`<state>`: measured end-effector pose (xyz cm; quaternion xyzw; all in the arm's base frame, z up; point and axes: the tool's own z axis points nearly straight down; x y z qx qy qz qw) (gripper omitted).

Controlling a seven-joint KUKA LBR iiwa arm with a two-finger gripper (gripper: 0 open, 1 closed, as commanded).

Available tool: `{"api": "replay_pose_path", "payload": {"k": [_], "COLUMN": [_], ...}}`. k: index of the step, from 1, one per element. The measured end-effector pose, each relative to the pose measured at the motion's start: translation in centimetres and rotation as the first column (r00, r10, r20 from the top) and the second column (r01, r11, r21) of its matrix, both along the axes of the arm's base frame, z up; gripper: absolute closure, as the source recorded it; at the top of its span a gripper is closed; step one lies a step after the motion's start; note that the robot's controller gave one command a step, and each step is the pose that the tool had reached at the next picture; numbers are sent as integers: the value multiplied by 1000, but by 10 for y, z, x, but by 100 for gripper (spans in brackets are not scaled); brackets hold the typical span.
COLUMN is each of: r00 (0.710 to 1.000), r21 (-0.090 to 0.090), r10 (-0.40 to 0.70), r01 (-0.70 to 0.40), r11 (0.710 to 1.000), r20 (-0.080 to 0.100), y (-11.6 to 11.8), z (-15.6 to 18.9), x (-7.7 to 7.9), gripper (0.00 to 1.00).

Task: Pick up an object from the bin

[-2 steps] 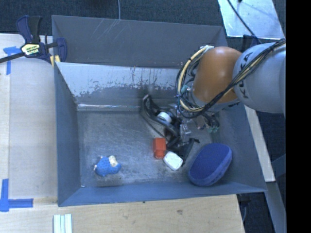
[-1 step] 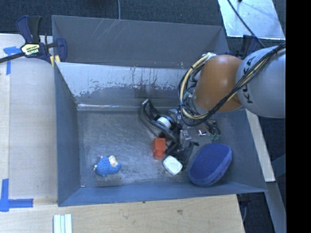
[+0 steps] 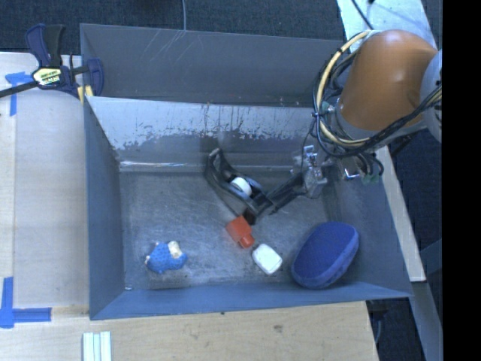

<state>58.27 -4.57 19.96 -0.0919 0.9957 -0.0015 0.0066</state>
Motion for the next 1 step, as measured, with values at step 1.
{"api": "replay_pose_path", "payload": {"k": [1], "r00": [1000], "r21": [0], "r10": [24], "r01": [-24], "r11": [1000], "r20": [1], "y": [-7], "z": [107], "x": [11], "gripper": [100]}}
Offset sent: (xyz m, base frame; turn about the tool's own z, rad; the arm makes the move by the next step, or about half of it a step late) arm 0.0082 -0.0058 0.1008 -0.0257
